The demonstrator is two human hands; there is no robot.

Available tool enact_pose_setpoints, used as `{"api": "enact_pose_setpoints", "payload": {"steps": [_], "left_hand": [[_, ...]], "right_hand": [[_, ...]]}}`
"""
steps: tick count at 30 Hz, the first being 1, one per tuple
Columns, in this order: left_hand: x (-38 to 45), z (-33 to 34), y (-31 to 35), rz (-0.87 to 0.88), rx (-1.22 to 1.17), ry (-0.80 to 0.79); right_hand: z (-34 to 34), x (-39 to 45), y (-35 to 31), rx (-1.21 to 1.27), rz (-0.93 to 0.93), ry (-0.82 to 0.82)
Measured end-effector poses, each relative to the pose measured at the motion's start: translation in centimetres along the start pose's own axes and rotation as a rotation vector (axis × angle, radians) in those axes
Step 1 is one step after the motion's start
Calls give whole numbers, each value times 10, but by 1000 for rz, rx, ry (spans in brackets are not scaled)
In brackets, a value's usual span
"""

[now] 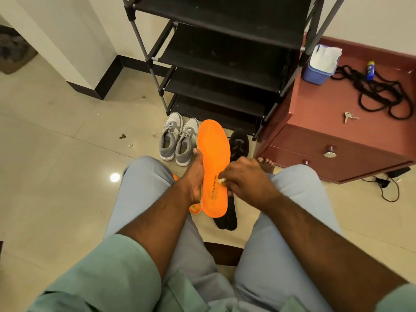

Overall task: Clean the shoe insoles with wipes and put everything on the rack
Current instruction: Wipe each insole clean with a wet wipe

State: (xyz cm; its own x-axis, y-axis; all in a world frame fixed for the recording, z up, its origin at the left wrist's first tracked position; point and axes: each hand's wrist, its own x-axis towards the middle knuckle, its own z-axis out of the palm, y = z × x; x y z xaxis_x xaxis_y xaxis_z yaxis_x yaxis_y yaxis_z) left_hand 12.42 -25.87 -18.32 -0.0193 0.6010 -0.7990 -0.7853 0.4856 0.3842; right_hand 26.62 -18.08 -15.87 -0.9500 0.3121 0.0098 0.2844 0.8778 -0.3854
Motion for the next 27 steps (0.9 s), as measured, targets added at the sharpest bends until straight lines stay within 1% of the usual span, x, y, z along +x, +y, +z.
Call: {"api": "enact_pose_setpoints", "payload": {"steps": [1, 2, 3, 6, 8, 10, 12, 14, 16, 18, 20, 22, 25, 27], "left_hand": [[-2, 3, -1, -3, 15, -13], [-3, 3, -3, -7, 23, -19], [-3, 2, -3, -11, 23, -17], [-1, -6, -2, -27, -19, 0], [2, -8, -2, -25, -32, -13], [1, -5, -3, -13, -20, -29], [0, -1, -5, 1, -2, -63], [-1, -1, -6, 20, -40, -103], [0, -6, -3, 44, -82, -85], [-4, -8, 1, 73, -7, -47], [-3, -4, 0, 109, 79, -30], [0, -1, -5, 166, 64, 10], [9, -4, -10, 293, -92, 117], [11, -8, -9, 327, -152, 162]], "right_hand": [[-1, 3, 4, -11, 37, 26], [-1, 2, 6, 7, 36, 25], [-1, -1, 4, 35, -5, 12], [1, -21, -11, 69, -219, -72], [1, -26, -13, 64, -241, -87], [1, -18, -4, 38, -133, -12], [0, -7, 6, 22, 71, 34], [0, -2, 10, 77, 230, 44], [1, -1, 7, 271, 348, 114], [0, -2, -1, 580, 450, 202], [-4, -5, -15, 879, 468, 253], [-8, -7, -28, 1037, 420, 255], [-7, -6, -36, 1085, 425, 256], [-6, -4, -31, 1076, 471, 284]]}}
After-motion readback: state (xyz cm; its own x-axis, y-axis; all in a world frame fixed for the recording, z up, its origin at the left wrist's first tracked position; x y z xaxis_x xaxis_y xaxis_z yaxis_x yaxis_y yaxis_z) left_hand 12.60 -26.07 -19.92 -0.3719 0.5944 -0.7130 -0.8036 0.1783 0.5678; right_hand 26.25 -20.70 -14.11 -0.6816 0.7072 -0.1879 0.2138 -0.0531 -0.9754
